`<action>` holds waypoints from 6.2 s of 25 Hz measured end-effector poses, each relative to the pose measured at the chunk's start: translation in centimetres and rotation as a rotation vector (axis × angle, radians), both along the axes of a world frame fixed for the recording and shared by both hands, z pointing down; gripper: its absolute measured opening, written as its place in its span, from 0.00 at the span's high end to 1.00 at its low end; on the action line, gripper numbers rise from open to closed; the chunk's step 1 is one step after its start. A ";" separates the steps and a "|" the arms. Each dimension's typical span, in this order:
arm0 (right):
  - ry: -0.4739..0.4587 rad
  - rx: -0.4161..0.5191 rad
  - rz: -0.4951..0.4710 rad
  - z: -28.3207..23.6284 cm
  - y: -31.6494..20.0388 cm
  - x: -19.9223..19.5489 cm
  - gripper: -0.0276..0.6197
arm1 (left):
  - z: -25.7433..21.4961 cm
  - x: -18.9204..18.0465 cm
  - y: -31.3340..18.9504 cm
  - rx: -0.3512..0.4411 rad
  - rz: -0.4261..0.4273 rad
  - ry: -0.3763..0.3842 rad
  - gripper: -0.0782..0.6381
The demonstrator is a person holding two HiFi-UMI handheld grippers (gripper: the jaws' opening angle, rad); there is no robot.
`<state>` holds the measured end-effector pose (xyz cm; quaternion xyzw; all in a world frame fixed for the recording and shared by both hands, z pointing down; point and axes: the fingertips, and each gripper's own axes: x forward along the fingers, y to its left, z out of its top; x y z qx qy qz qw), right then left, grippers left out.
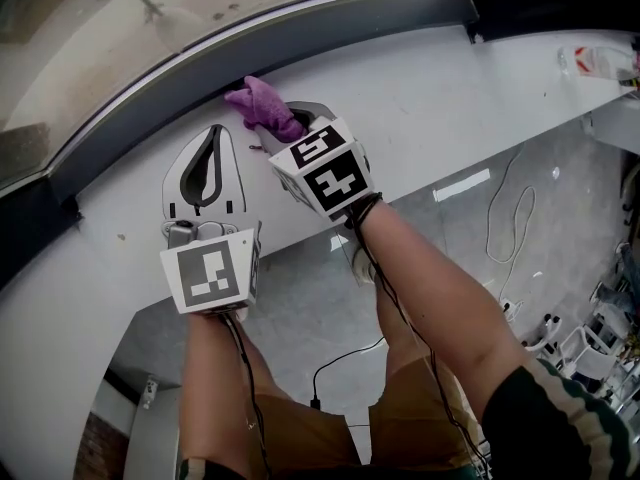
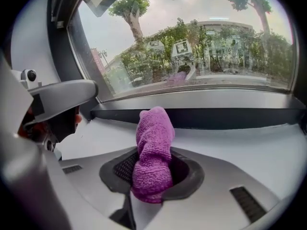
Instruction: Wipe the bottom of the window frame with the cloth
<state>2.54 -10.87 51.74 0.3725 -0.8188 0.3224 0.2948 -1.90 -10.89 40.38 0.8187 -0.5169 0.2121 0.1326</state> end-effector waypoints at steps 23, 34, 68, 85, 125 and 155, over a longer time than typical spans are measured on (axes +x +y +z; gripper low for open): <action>0.014 0.010 0.074 0.3 -1.6 10.5 0.77 | 1.9 10.2 -1.3 -0.011 0.078 0.030 0.88; 0.021 0.019 0.094 0.3 -2.7 15.7 0.77 | 2.0 15.6 -2.5 -0.001 0.116 0.037 0.88; 0.139 0.093 0.182 0.2 -5.6 32.3 0.77 | 3.7 31.5 -5.4 -0.005 0.214 0.073 0.88; 0.186 0.060 0.252 0.5 -5.3 38.5 0.77 | 3.5 36.5 -4.5 -0.051 0.226 0.090 0.88; 0.161 -0.020 0.335 0.8 12.1 40.8 0.77 | 6.2 40.1 9.2 -0.226 0.336 0.047 0.88; 0.242 -0.021 0.249 1.4 16.5 32.8 0.77 | 4.0 28.9 12.3 -0.194 0.225 0.066 0.88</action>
